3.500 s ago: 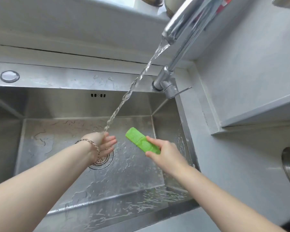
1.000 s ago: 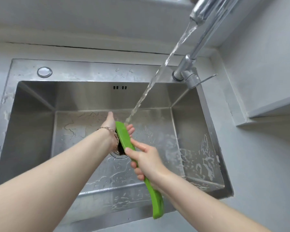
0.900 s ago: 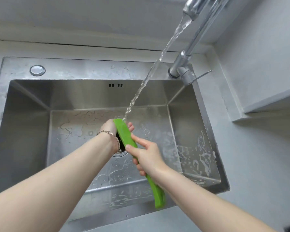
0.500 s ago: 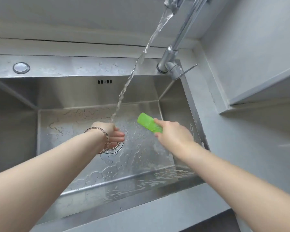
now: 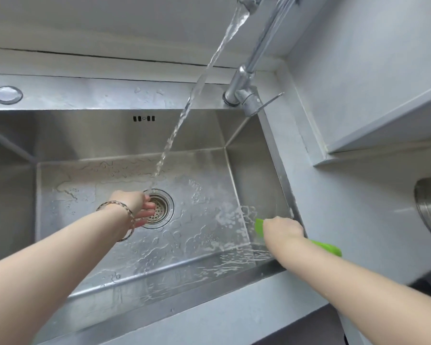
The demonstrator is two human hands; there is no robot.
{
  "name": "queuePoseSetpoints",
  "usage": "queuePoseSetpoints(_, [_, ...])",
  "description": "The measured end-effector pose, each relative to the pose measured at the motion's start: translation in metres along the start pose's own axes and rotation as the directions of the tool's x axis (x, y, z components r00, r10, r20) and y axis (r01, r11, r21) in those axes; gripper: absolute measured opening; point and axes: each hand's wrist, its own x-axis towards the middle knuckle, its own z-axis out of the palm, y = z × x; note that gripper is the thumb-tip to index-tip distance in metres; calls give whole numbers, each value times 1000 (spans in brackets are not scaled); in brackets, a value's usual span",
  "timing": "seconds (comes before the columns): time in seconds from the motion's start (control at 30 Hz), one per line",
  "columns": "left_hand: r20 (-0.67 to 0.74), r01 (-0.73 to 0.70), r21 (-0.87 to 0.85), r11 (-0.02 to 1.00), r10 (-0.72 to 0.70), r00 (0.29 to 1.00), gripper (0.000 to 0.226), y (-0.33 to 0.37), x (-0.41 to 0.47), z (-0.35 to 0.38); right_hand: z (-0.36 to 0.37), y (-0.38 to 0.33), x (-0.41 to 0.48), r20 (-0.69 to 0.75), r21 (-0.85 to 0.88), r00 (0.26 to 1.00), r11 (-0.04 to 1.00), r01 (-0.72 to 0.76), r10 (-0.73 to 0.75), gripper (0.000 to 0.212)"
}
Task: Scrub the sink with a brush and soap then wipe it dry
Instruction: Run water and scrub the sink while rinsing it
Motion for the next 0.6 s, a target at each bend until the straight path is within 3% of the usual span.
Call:
queuePoseSetpoints(0.1, [32,9,-10,1000,-9,999,28,-4,-2,4,-33,9,25,-216,23,975,999,-50,54,52])
queuePoseSetpoints(0.17, [63,31,-22,999,-29,998,27,-5,-3,8,-45,20,35,-286,15,955,997,-74,75,56])
queuePoseSetpoints(0.23, [70,35,-25,999,-34,997,24,-6,-1,10,-32,13,33,-212,-40,976,998,-51,42,53])
queuePoseSetpoints(0.33, [41,31,-14,999,-31,999,27,-8,5,5,-4,-14,22,8,-52,999,998,41,-40,41])
queuePoseSetpoints(0.37, [36,30,-17,999,-29,999,28,-9,8,4,-9,-17,29,16,-46,999,998,37,-37,40])
queuePoseSetpoints(0.5, [31,42,-44,998,-41,999,24,-10,14,4,-42,-4,59,-178,-57,984,998,-29,19,39])
queuePoseSetpoints(0.6, [51,71,-124,990,-66,997,25,-8,12,3,-6,-20,52,-45,-145,994,985,94,-102,40])
